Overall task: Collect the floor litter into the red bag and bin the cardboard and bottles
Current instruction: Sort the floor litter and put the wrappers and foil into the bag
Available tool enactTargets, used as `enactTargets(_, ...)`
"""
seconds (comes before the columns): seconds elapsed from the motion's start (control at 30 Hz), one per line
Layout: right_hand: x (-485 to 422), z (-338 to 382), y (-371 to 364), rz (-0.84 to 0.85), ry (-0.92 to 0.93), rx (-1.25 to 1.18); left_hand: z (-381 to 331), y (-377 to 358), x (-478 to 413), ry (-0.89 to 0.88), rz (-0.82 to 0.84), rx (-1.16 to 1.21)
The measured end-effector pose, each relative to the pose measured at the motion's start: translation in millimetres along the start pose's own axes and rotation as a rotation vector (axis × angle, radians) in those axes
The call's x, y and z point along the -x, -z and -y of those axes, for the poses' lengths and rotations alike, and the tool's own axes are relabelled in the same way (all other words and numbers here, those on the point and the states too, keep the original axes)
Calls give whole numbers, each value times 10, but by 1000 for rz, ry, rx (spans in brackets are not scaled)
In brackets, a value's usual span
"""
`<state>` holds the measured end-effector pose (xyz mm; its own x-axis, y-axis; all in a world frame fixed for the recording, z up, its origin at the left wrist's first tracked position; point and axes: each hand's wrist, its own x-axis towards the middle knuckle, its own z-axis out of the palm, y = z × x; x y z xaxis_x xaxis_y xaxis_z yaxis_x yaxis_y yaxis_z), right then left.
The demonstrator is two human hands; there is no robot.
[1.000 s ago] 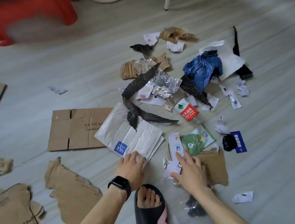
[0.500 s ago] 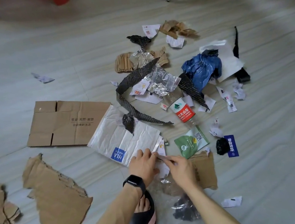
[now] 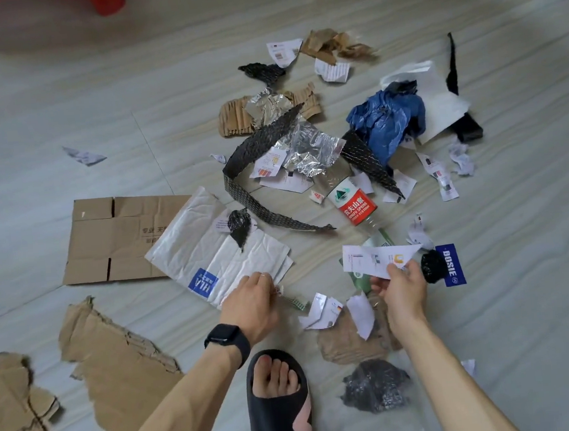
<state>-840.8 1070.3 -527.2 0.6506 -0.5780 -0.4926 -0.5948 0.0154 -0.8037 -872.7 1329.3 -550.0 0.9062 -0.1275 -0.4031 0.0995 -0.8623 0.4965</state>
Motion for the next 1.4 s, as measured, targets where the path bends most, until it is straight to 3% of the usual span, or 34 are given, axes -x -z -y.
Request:
enactTargets(0.13,59,-42,-37,248,-120,193,38,82,10,69,34,125)
enactTargets(0.27,118,-154,-136,634,115,833,168,196,86,97,57,106)
enactTargets(0.4,147,-159,-275,706,159,1080,240,299,183,114,50,64)
enactTargets(0.5,185,-157,-317,679,162,1070,269,406,229,155,24,68)
enactTargets(0.7,346,260,-325,456,207,614,318,899,432,189,-115,36)
enactTargets(0.83,667,844,-407,464,337,372,388,1476,728,226,-279,62)
enactTargets(0.93,1019,1263,-587,548,414,309,462,1999,1064,239,-444,58)
enactTargets(1.17,2611,2127,-1257,963,744,365,791,3105,2481,291,-835,90)
enactTargets(1.4,4499,2481,-1790,1247,1134,432,1161,3523,4404,499,-1124,55)
